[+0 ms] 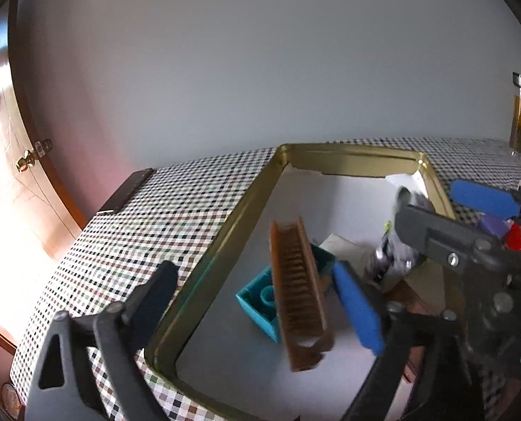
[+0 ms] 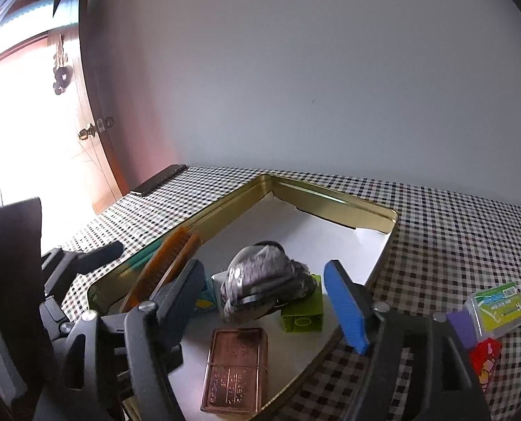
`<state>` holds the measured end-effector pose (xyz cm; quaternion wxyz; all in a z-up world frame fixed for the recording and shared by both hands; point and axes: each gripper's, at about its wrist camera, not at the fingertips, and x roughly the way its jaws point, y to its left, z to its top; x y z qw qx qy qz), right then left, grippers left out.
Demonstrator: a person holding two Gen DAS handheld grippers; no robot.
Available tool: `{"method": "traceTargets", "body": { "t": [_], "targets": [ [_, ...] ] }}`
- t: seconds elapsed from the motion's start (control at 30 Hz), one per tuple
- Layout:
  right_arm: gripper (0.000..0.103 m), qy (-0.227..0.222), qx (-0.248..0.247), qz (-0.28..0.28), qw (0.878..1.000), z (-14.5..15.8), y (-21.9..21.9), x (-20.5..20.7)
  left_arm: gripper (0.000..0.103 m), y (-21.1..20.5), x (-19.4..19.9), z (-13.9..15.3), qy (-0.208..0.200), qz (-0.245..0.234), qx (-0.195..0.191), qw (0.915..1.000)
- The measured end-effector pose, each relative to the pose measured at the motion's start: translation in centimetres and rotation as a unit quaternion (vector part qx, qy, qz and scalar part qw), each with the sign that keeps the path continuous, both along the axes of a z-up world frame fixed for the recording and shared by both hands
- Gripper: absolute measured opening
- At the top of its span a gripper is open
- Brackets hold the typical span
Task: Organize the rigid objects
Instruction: 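Lower the comb and the pouch into the tin and open both tools, then grasp the purple cube with the left tool while the right tool grasps the red Lego brick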
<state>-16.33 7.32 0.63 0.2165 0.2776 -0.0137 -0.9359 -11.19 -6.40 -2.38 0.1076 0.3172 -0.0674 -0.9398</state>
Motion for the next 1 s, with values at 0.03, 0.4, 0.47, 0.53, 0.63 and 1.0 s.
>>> {"method": "traceTargets", "body": {
  "t": [0.03, 0.4, 0.47, 0.53, 0.63, 1.0],
  "targets": [
    [0.073, 0.000, -0.001, -0.002, 1.000, 0.0, 0.2, 0.1, 0.098, 0.1, 0.2, 0.1, 0.003, 0.002, -0.001, 1.0000],
    [0.076, 0.016, -0.035, -0.052, 0.998, 0.2, 5.4, 2.2, 0.101, 1.4, 1.8, 1.4, 0.030, 0.007, 0.024, 0.9992],
    [0.079, 0.015, -0.037, -0.068, 0.997, 0.2, 6.5, 2.3, 0.102, 2.5, 2.0, 1.5, 0.031, -0.002, 0.024, 0.9992],
    [0.079, 0.007, -0.038, -0.082, 0.996, -0.2, 7.6, 2.1, 0.102, 3.5, 2.4, 1.7, 0.036, -0.009, 0.023, 0.9990],
    [0.079, -0.006, -0.044, -0.101, 0.994, -0.6, 8.9, 1.9, 0.102, 4.9, 3.0, 2.0, 0.043, -0.022, 0.025, 0.9985],
    [0.079, -0.005, -0.044, -0.174, 0.984, -0.9, 15.5, 3.7, 0.102, 11.0, 3.5, 2.3, 0.048, -0.077, 0.027, 0.9955]
  ]
}}
